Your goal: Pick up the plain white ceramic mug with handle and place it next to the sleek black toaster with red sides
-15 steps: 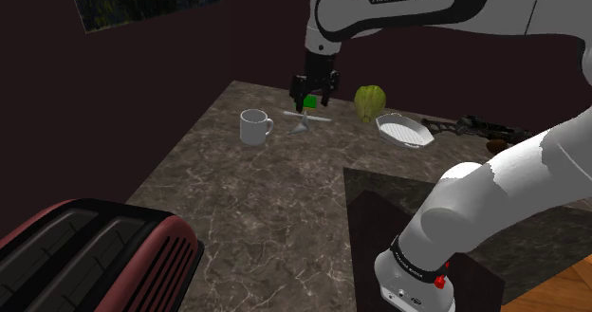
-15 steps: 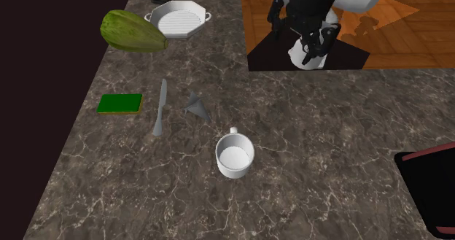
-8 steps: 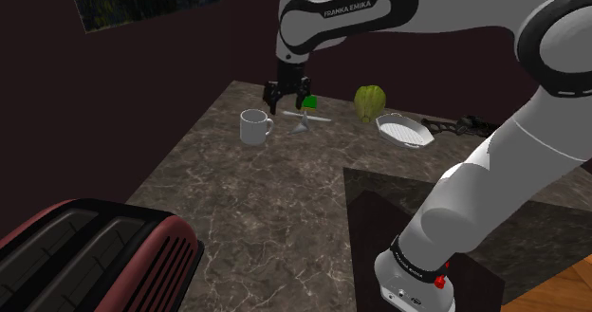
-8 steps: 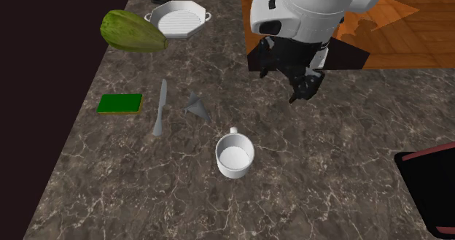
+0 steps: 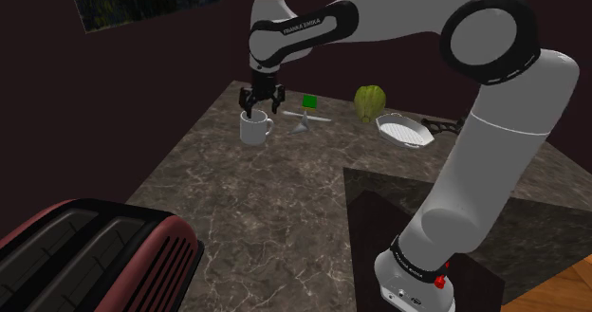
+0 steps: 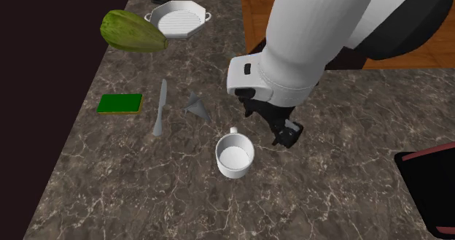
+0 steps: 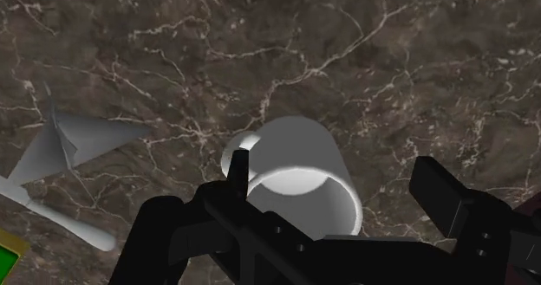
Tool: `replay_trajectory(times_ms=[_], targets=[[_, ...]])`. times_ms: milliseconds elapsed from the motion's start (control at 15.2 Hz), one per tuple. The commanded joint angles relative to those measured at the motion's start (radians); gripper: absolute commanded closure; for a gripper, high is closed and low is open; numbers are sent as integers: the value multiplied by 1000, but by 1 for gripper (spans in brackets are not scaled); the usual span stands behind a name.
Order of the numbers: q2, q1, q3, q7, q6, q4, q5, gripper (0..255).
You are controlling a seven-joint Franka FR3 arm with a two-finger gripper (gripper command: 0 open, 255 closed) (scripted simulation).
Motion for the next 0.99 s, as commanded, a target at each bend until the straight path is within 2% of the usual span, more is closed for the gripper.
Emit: replay_trajectory(times_ms=[0,330,924], targets=[[86,5,1,14,11,79,-8,0],[286,23,-1,44,9,290,-26,0],[332,24,-4,48,91,254,-32,0]])
